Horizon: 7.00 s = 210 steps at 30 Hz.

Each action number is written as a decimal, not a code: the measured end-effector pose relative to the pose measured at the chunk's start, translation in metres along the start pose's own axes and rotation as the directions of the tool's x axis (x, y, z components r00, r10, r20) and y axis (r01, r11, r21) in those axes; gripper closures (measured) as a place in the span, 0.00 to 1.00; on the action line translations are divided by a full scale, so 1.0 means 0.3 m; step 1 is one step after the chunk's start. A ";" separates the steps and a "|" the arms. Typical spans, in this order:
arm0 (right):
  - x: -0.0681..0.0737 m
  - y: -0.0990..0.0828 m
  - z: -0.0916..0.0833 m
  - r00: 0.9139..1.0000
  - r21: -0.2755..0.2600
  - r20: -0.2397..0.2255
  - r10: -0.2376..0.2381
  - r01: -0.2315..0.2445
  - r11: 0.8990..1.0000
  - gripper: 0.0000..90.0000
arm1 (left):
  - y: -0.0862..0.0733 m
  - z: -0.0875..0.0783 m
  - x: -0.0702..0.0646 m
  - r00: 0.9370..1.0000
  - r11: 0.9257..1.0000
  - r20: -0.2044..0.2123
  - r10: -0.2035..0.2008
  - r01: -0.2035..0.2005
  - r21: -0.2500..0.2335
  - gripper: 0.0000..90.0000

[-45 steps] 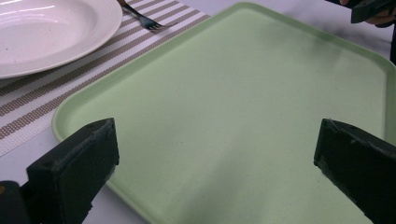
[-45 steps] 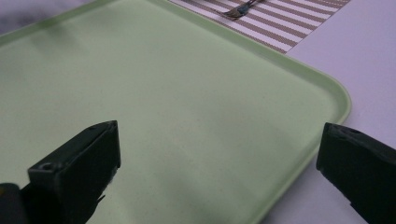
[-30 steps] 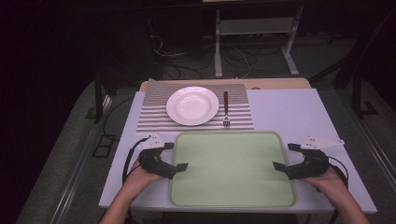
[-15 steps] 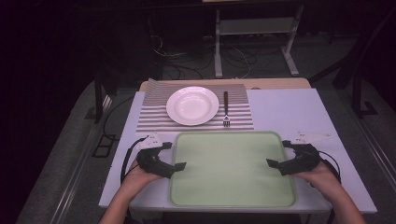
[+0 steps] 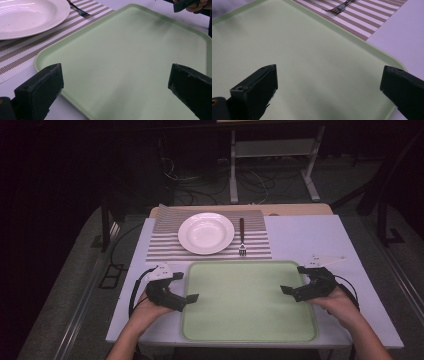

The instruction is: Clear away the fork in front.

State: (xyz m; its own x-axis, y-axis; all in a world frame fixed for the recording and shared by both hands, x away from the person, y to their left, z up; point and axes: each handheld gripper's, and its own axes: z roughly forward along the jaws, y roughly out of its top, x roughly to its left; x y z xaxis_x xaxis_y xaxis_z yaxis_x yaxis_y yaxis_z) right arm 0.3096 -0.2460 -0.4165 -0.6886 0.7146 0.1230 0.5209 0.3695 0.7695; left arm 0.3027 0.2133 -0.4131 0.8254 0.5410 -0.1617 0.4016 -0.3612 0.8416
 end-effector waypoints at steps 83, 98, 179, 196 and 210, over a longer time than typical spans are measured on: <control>-0.161 0.489 0.440 0.978 0.210 0.134 0.158 -0.184 0.960 0.38 | -0.001 0.003 -0.004 1.000 1.000 -0.015 0.019 -0.020 -0.009 0.00; -0.191 0.579 0.597 0.958 0.295 0.193 0.211 -0.261 0.919 0.54 | -0.003 0.008 0.000 1.000 1.000 -0.001 0.025 -0.025 -0.003 0.00; -0.215 0.549 0.332 0.964 0.074 0.130 0.231 -0.242 0.968 0.85 | -0.009 -0.003 0.003 1.000 0.999 -0.011 0.029 -0.030 -0.028 0.00; -0.130 0.407 0.148 0.984 -0.035 0.008 0.180 -0.180 0.983 0.85 | -0.007 -0.002 -0.001 0.999 0.999 -0.024 0.030 -0.031 -0.030 0.00; -0.053 0.280 0.061 0.991 -0.055 -0.047 0.127 -0.130 0.990 0.85 | -0.003 0.012 -0.010 0.999 0.999 -0.024 0.029 -0.029 -0.028 0.00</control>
State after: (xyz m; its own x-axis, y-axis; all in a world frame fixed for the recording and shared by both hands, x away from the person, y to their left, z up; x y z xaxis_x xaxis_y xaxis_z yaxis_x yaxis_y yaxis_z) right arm 0.3734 -0.2155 -0.3652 -0.6394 0.7274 0.2490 0.5773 0.2403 0.7804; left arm 0.3014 0.2092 -0.4152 0.8267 0.5486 -0.1248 0.3659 -0.3558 0.8600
